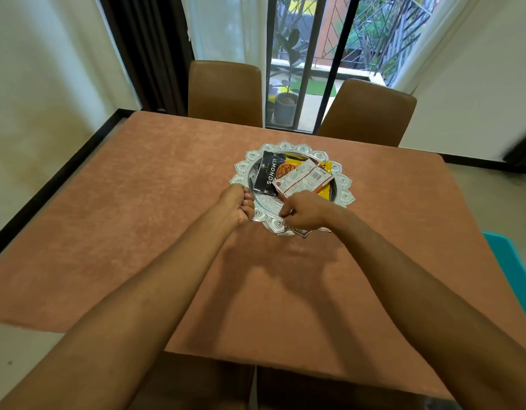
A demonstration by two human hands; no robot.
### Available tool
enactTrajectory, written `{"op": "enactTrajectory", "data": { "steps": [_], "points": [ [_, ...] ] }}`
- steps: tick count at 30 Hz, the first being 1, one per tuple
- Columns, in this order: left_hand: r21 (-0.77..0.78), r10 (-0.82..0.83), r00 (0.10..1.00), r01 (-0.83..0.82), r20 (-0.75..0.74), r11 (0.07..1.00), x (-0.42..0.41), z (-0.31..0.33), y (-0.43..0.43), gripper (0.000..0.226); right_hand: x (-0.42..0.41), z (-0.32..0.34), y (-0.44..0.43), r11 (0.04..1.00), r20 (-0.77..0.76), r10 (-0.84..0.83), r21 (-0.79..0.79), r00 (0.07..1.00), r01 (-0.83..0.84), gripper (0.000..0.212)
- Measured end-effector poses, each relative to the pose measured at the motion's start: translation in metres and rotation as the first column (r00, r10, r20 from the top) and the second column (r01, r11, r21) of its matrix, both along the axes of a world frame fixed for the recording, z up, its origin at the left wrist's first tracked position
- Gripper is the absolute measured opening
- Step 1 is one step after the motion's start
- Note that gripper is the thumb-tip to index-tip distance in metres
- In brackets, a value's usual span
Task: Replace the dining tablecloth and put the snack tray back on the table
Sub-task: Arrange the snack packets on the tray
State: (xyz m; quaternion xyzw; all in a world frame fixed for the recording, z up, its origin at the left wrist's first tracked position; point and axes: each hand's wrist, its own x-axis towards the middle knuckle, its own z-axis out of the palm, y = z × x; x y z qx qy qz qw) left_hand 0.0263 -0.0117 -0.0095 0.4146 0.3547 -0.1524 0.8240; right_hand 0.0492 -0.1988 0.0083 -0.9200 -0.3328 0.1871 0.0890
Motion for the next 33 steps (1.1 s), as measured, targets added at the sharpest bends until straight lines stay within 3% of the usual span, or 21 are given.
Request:
{"op": "enactTrajectory", "data": {
  "steps": [8,15,19,23,29,31,33],
  "points": [
    [-0.081,0.002,1.0,-0.002,0.004,0.997,-0.003,0.004,0.0,0.041,0.022,0.004,0.001,0.943,-0.33,-0.14,0.245,0.934,0.228,0.022],
    [-0.23,0.061,0.998,-0.058,0.008,0.972,-0.004,0.006,0.0,0.041,0.03,0.006,0.004,0.902,-0.46,-0.183,0.272,0.869,0.334,0.017],
    [-0.232,0.165,0.986,-0.155,0.024,0.96,-0.004,0.011,-0.004,0.041,0.029,0.001,0.001,0.874,-0.43,-0.25,0.286,0.868,0.393,0.015],
    [-0.261,0.161,0.986,-0.143,0.049,0.955,-0.004,0.015,-0.006,0.042,0.026,0.004,-0.004,0.847,-0.347,-0.32,0.312,0.881,0.431,0.014],
    [-0.259,0.152,0.985,-0.126,0.086,0.958,0.0,0.015,-0.015,0.043,0.028,0.04,0.013,0.671,-0.207,-0.377,0.611,0.903,0.42,0.011],
    [-0.3,0.172,0.981,-0.137,0.093,0.944,0.001,0.015,-0.022,0.046,0.027,0.047,0.024,0.689,-0.157,-0.343,0.628,0.926,0.362,0.012],
    [-0.349,0.184,0.979,-0.141,0.093,0.926,0.001,0.015,-0.027,0.045,0.023,0.05,0.033,0.768,-0.061,-0.292,0.58,0.954,0.272,0.013]
  ]
}}
